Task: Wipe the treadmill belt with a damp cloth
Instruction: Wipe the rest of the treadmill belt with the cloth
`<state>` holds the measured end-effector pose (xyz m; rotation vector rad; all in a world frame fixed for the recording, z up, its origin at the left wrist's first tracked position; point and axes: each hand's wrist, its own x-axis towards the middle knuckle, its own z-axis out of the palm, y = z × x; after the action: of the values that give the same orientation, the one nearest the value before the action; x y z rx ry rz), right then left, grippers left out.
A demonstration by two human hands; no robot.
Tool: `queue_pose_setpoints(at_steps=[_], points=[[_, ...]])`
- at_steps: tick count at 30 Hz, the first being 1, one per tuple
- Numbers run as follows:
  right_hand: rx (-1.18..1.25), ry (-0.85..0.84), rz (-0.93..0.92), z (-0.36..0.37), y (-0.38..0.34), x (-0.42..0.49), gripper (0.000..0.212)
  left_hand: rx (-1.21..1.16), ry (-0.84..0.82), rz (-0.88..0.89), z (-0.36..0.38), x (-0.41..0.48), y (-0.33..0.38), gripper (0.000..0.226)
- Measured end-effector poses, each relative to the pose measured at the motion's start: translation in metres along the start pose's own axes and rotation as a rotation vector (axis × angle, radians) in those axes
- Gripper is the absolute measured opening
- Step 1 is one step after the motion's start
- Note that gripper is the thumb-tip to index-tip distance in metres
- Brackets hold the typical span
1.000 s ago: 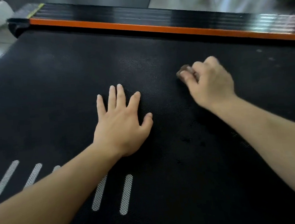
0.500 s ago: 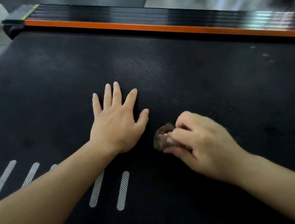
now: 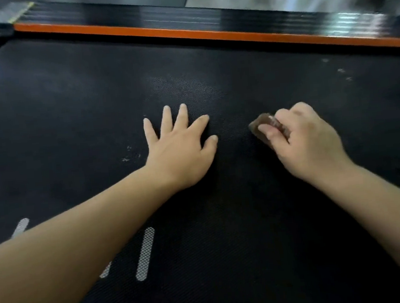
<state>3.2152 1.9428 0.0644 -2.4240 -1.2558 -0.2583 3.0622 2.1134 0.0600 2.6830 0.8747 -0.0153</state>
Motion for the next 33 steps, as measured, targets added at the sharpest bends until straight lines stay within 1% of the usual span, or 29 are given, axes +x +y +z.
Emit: queue_pose_setpoints(at_steps=[1,2,4,5,6,7,8,9,10,11,12,13,14,15,16,17,20,21,22,23,24,25,26,27,29,30,31,32,33], points=[[0.01,-0.006,-0.031,-0.001,-0.001,-0.008,0.036,-0.01,0.009,-0.032,0.003,0.005,0.007,0.059],[0.029,-0.038,-0.137,-0.005,-0.008,-0.021,0.036,-0.005,0.028,-0.056,0.007,0.009,0.012,0.06],[0.125,-0.193,-0.38,-0.012,-0.026,-0.051,0.037,0.037,0.062,-0.071,0.015,0.012,0.016,0.062],[0.162,-0.266,-0.456,-0.013,-0.022,-0.054,0.037,0.054,0.078,-0.068,0.018,0.012,0.016,0.063],[0.145,-0.271,-0.497,-0.013,-0.012,-0.047,0.036,0.064,0.091,-0.065,0.019,0.011,0.016,0.063],[0.104,-0.213,-0.466,-0.011,-0.001,-0.033,0.034,0.069,0.1,-0.061,0.019,0.011,0.017,0.063],[0.055,-0.129,-0.355,-0.009,0.012,-0.012,0.033,0.073,0.105,-0.058,0.019,0.011,0.018,0.063],[0.031,-0.06,-0.201,-0.008,0.025,0.008,0.031,0.077,0.108,-0.056,0.019,0.011,0.018,0.064],[0.036,-0.028,-0.045,-0.005,0.034,0.021,0.03,0.081,0.111,-0.049,0.019,0.012,0.018,0.064],[0.046,-0.008,0.014,0.0,0.035,0.025,0.029,0.085,0.116,-0.033,0.018,0.012,0.017,0.064],[0.042,-0.007,-0.032,0.002,0.029,0.022,0.028,0.09,0.12,-0.002,0.018,0.012,0.018,0.064],[0.052,-0.035,-0.147,0.004,0.02,0.015,0.028,0.097,0.121,0.033,0.018,0.011,0.018,0.064],[0.075,-0.094,-0.272,0.003,0.012,0.005,0.029,0.101,0.116,0.058,0.018,0.011,0.019,0.065],[0.117,-0.16,-0.359,0.003,0.014,0.002,0.032,0.102,0.11,0.069,0.018,0.011,0.019,0.067],[0.132,-0.193,-0.376,0.001,0.021,0.011,0.032,0.103,0.105,0.066,0.018,0.012,0.019,0.068],[0.107,-0.165,-0.33,0.001,0.031,0.027,0.029,0.104,0.102,0.06,0.018,0.012,0.018,0.068],[0.015,-0.047,0.041,0.005,0.06,0.08,0.023,0.105,0.101,0.05,0.019,0.013,0.017,0.066],[-0.004,-0.021,0.052,0.011,0.059,0.082,0.024,0.107,0.1,0.046,0.019,0.013,0.017,0.067],[0.001,-0.007,-0.021,0.016,0.051,0.078,0.026,0.109,0.098,0.043,0.019,0.014,0.017,0.069],[0.053,-0.031,-0.141,0.02,0.042,0.07,0.027,0.11,0.095,0.038,0.019,0.014,0.018,0.07],[0.121,-0.091,-0.243,0.022,0.035,0.064,0.026,0.111,0.094,0.032,0.019,0.014,0.019,0.072],[0.177,-0.149,-0.281,0.021,0.036,0.066,0.025,0.11,0.094,0.03,0.018,0.013,0.019,0.072],[0.203,-0.161,-0.239,0.019,0.042,0.077,0.025,0.109,0.093,0.031,0.018,0.013,0.019,0.073],[0.183,-0.129,-0.147,0.02,0.051,0.094,0.026,0.108,0.091,0.032,0.018,0.014,0.019,0.073],[0.038,-0.046,0.094,0.02,0.064,0.128,0.028,0.11,0.089,0.028,0.018,0.013,0.019,0.073],[-0.056,-0.014,0.146,0.022,0.063,0.135,0.032,0.113,0.09,0.026,0.018,0.014,0.019,0.074],[-0.12,0.004,0.122,0.027,0.055,0.135,0.034,0.116,0.091,0.026,0.018,0.014,0.019,0.074],[-0.125,0.008,0.042,0.033,0.044,0.13,0.033,0.119,0.091,0.026,0.018,0.014,0.019,0.075],[-0.077,-0.011,-0.053,0.038,0.033,0.123,0.032,0.122,0.091,0.024,0.018,0.014,0.02,0.075]])
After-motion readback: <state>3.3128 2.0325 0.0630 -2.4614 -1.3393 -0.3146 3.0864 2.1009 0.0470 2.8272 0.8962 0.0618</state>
